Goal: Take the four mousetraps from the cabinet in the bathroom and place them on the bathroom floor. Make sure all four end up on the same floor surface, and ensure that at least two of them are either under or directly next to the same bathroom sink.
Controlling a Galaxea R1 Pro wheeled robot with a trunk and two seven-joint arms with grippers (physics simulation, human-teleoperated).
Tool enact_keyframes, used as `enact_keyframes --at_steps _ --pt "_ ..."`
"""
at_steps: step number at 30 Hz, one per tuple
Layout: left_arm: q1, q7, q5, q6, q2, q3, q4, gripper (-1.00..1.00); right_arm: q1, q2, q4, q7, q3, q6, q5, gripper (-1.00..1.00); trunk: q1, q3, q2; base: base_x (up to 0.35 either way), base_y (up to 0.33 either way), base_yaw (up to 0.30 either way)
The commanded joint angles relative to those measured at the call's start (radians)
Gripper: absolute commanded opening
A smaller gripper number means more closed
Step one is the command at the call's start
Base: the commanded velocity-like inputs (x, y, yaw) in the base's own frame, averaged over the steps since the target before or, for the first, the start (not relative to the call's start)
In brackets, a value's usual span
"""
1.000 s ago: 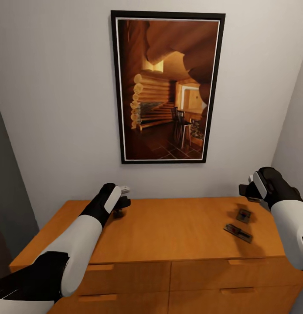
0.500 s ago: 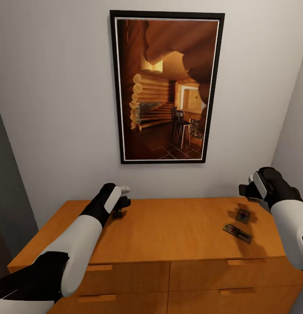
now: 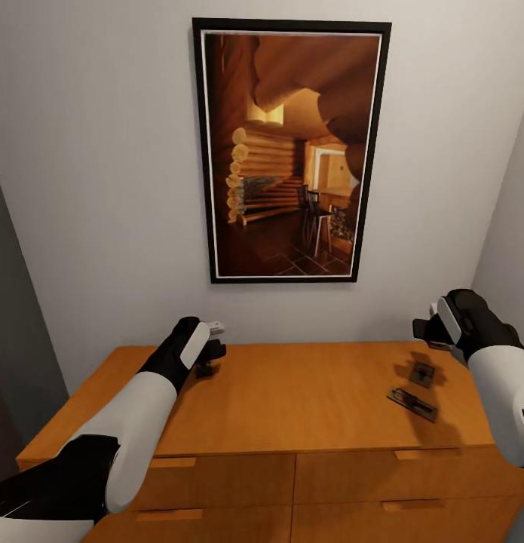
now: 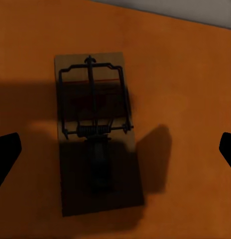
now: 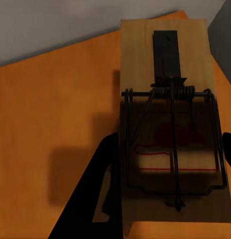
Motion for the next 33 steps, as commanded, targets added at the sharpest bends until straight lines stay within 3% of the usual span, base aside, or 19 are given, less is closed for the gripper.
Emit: enact_keyframes --at_steps 1,17,33 --pt "-0.001 0.009 0.01 0.002 -0.001 0.002 -0.001 1.0 -0.001 0.0 -0.001 -0.005 -0.002 0.003 -0.006 -1.0 0.0 -0.001 -0.001 0.0 0.0 0.003" --pt "-0.001 0.01 0.009 -0.002 -0.001 0.002 0.069 1.0 -0.001 0.019 0.0 -0.006 -0.002 0.003 -0.006 -1.0 0.0 -0.001 -0.001 0.0 0.0 0.0" --pt "-0.001 0.01 0.005 -0.005 -0.001 0.006 0.074 1.0 -0.001 0.021 0.001 -0.006 -0.002 0.003 -0.006 -1.0 0.0 -0.001 -0.001 0.0 0.0 0.0"
